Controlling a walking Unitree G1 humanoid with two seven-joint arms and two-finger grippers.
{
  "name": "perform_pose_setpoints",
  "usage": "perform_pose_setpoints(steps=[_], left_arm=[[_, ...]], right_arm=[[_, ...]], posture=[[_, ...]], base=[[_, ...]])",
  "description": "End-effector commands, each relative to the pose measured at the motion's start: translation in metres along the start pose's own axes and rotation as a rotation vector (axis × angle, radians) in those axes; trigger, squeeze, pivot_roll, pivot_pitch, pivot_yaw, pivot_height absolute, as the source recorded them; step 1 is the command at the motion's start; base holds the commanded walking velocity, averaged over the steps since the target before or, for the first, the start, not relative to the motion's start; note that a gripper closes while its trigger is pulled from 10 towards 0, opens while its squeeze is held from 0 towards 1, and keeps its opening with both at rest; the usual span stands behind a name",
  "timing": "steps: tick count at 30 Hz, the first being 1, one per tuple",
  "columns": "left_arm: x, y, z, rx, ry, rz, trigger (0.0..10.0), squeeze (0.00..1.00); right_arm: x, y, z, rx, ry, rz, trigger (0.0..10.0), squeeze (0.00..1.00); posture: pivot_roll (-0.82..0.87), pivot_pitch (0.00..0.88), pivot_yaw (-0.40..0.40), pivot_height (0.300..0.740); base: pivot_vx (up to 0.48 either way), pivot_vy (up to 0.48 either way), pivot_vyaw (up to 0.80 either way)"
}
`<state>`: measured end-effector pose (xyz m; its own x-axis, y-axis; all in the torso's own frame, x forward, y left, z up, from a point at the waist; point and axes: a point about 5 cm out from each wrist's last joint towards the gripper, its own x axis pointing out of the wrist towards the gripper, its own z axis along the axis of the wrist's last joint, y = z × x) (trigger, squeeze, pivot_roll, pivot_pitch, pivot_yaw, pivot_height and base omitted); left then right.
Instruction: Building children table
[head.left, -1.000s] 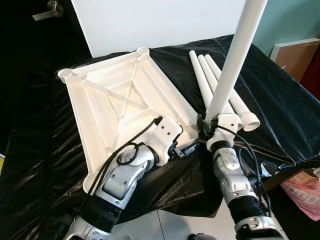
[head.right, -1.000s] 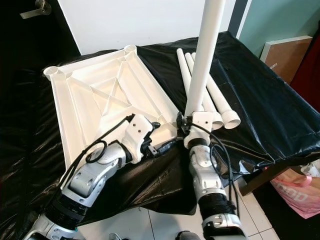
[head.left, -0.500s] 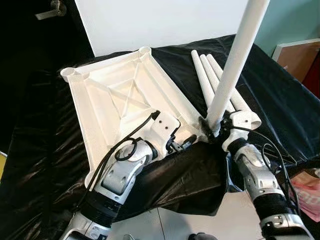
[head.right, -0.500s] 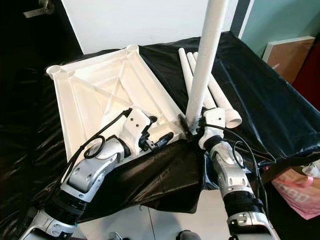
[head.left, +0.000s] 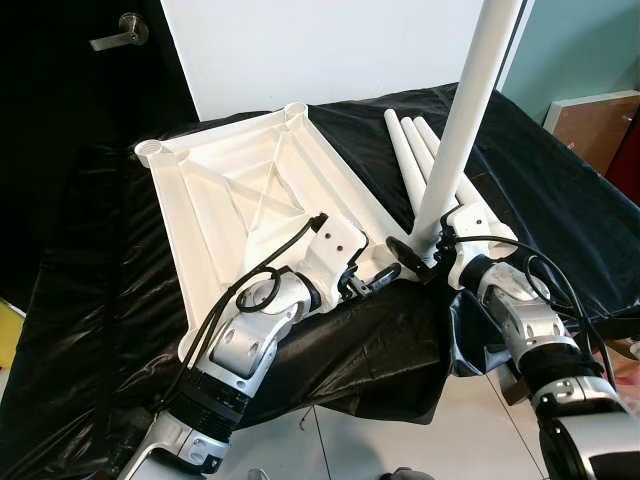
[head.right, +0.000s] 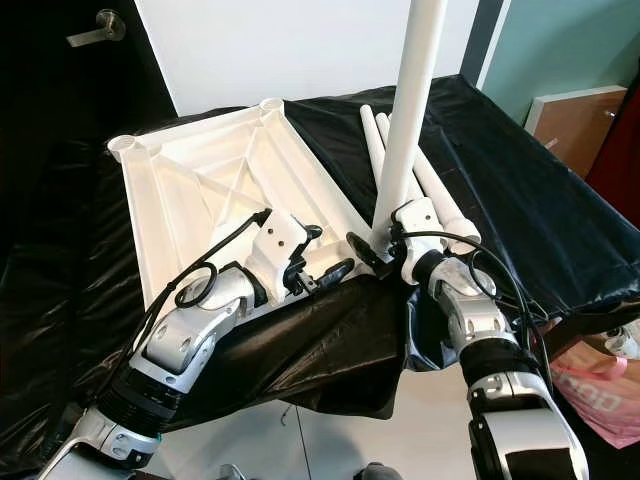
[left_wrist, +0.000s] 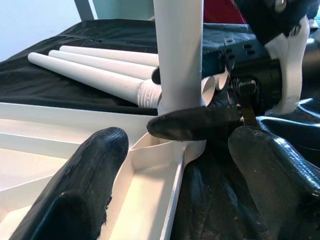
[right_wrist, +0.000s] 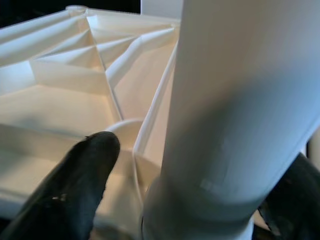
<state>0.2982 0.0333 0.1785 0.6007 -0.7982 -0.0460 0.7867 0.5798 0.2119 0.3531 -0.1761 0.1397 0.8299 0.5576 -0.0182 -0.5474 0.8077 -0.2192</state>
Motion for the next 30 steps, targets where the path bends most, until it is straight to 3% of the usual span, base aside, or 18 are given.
perform_pose_setpoints(steps=[1, 3, 10, 11, 13, 14, 25, 28, 29, 30], left_arm=[[0.001, -0.004, 0.000, 0.009, 0.001, -0.056, 10.0, 0.00], [0.000, -0.006, -0.002, 0.012, 0.008, -0.071, 10.0, 0.00], [-0.001, -0.008, -0.005, 0.018, 0.014, -0.079, 10.0, 0.00], [-0.001, -0.007, -0.005, 0.019, 0.015, -0.076, 10.0, 0.00], [-0.001, -0.007, -0.006, 0.019, 0.015, -0.075, 10.0, 0.00], [-0.001, -0.007, -0.005, 0.019, 0.014, -0.073, 10.0, 0.00], [-0.002, -0.009, -0.007, 0.016, 0.013, -0.072, 10.0, 0.00], [-0.003, -0.010, -0.008, 0.014, 0.014, -0.074, 10.0, 0.00], [-0.003, -0.010, -0.008, 0.014, 0.014, -0.074, 10.0, 0.00], [-0.003, -0.011, -0.008, 0.013, 0.015, -0.076, 10.0, 0.00]], right_arm=[[0.001, 0.002, -0.003, -0.014, 0.019, 0.022, 6.6, 0.00], [0.001, 0.004, -0.008, -0.009, 0.030, 0.026, 0.0, 0.00], [-0.001, 0.005, -0.021, 0.013, 0.066, -0.020, 0.0, 0.00], [-0.002, 0.006, -0.025, 0.034, 0.078, -0.044, 1.8, 0.00], [-0.002, 0.006, -0.026, 0.043, 0.081, -0.054, 1.8, 0.00], [-0.002, 0.008, -0.028, 0.052, 0.089, -0.070, 10.0, 0.00], [0.005, 0.023, -0.042, 0.152, 0.113, -0.296, 10.0, 0.00], [0.007, 0.028, -0.046, 0.257, 0.123, -0.474, 10.0, 0.00], [0.007, 0.028, -0.046, 0.257, 0.123, -0.474, 10.0, 0.00], [0.006, 0.032, -0.048, 0.270, 0.132, -0.578, 10.0, 0.00]], posture=[[-0.16, 0.000, 0.017, 0.740], [-0.15, 0.000, 0.016, 0.740], [-0.15, 0.000, 0.010, 0.740], [-0.15, 0.000, 0.005, 0.740], [-0.15, 0.000, 0.005, 0.740], [-0.15, 0.000, 0.003, 0.740], [-0.14, 0.000, 0.000, 0.740], [-0.14, 0.000, 0.003, 0.740], [-0.14, 0.000, 0.003, 0.740], [-0.14, 0.000, 0.001, 0.740]], base=[[0.000, 0.000, 0.00], [0.000, 0.000, 0.00], [0.000, 0.000, 0.00], [0.000, 0.000, 0.00], [0.000, 0.000, 0.00], [0.000, 0.000, 0.00], [0.000, 0.000, 0.00], [0.000, 0.000, 0.00], [0.000, 0.000, 0.00], [0.000, 0.000, 0.00]])
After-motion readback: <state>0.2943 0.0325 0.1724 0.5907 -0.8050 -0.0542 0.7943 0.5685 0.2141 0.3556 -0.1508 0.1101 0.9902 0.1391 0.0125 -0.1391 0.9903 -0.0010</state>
